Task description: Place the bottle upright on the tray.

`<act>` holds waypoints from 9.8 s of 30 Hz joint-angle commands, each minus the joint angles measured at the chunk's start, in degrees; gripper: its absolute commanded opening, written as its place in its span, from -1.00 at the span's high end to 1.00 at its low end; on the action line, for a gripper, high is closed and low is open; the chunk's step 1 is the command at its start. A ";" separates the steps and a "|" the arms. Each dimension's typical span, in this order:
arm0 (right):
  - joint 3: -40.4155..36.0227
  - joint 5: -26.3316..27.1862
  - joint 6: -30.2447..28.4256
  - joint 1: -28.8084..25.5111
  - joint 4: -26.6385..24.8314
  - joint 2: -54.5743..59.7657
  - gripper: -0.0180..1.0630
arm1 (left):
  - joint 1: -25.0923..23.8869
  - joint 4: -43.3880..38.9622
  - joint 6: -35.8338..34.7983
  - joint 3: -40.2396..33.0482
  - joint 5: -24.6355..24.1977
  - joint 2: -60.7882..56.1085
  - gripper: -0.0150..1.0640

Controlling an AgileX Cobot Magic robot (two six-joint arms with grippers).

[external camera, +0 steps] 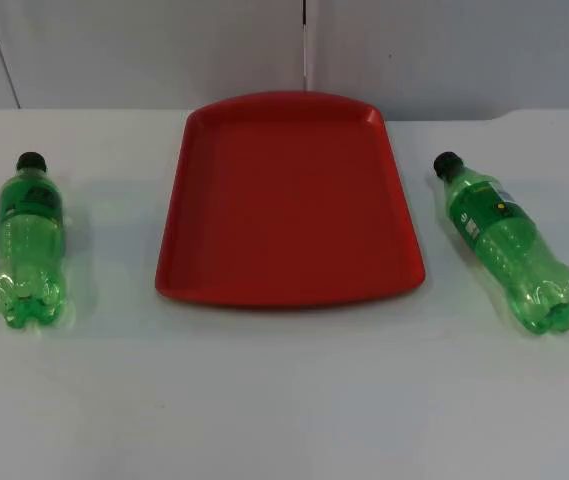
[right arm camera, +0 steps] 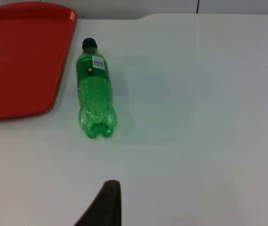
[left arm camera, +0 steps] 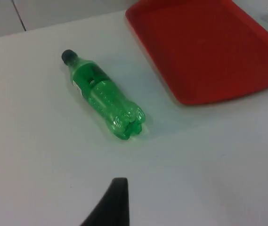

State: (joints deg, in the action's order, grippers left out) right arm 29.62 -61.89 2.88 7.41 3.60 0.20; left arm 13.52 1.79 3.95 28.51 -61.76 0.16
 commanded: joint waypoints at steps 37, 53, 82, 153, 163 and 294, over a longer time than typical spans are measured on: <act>-0.10 0.06 0.07 -0.40 0.26 -0.20 -0.97 | 0.09 -0.04 -6.57 7.83 7.47 13.37 -0.97; -0.10 0.06 0.07 -0.40 0.26 -0.20 -0.97 | 0.09 3.11 -6.53 7.83 18.05 27.19 -0.97; -0.10 0.06 0.07 -0.40 0.26 -0.20 -0.97 | 0.09 0.36 -12.65 32.05 22.23 67.48 -0.97; -0.10 0.06 -0.15 -0.40 0.25 -0.20 -0.97 | -14.32 -1.79 -20.87 74.02 5.13 129.91 -0.97; -0.10 0.06 -0.15 -0.40 0.25 -0.20 -0.97 | -11.59 -3.51 -22.06 74.02 7.12 132.51 -0.97; -0.10 0.06 -0.80 -0.40 0.28 -0.20 -0.97 | -0.50 98.16 88.01 75.32 52.34 118.42 0.97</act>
State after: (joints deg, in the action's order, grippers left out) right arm 29.62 -62.00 2.64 7.41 3.60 0.20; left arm 12.65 96.98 89.52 103.46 -9.56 118.41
